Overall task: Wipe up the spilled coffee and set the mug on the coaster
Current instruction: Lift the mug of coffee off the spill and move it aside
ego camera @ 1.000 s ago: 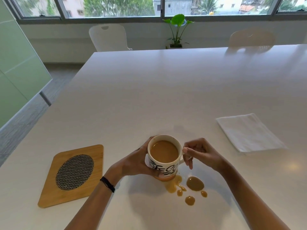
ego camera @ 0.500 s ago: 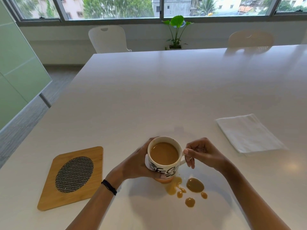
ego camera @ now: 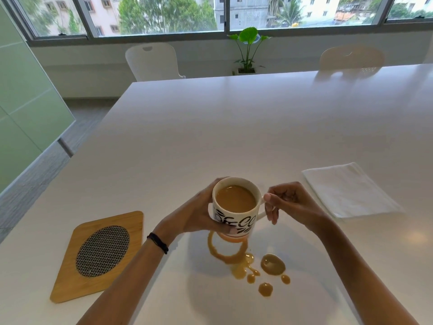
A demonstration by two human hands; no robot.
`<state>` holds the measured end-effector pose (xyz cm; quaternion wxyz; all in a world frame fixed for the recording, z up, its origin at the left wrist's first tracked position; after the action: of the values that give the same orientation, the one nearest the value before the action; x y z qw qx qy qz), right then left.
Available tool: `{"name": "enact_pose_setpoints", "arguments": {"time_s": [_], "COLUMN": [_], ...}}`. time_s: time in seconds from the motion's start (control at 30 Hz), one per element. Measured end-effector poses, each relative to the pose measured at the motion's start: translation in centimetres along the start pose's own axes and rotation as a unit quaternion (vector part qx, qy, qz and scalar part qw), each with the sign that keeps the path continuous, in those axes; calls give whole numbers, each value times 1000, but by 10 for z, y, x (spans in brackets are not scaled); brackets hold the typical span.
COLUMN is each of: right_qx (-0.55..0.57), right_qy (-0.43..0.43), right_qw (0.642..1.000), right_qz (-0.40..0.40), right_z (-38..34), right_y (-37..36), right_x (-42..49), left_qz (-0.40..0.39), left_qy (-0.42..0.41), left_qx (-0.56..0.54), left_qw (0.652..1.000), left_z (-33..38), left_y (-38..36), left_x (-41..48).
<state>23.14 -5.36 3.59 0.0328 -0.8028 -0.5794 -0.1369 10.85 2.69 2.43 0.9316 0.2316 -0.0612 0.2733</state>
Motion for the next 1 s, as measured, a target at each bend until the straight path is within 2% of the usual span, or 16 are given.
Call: {"name": "enact_pose_setpoints", "arguments": {"time_s": [0.27, 0.7, 1.0], "right_qx": [-45, -74, -105], "right_qy": [7, -13, -34], "right_qw": [998, 987, 980], "right_qz": [40, 144, 163], "right_z": [-10, 20, 45], "right_y": [44, 119, 144], "right_x": [25, 79, 98], "left_qz": [-12, -19, -16], "left_qy": [-16, -29, -10], "left_qx": [-5, -14, -24], "left_qw": [1000, 999, 1000], "left_z": [9, -13, -36], "left_y": [-9, -32, -47], "left_x": [57, 162, 195]}}
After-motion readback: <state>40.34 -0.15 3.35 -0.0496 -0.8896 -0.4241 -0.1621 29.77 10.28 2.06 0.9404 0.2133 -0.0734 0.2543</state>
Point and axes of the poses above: each hand's wrist, its own x-axis towards the middle knuckle, its own y-axis out of the back of the hand, z = x × y, the point moved 9 cm from there along x, towards the middle knuckle, and after that the axes turned 11 degrees about z, right-handed, at the moved point
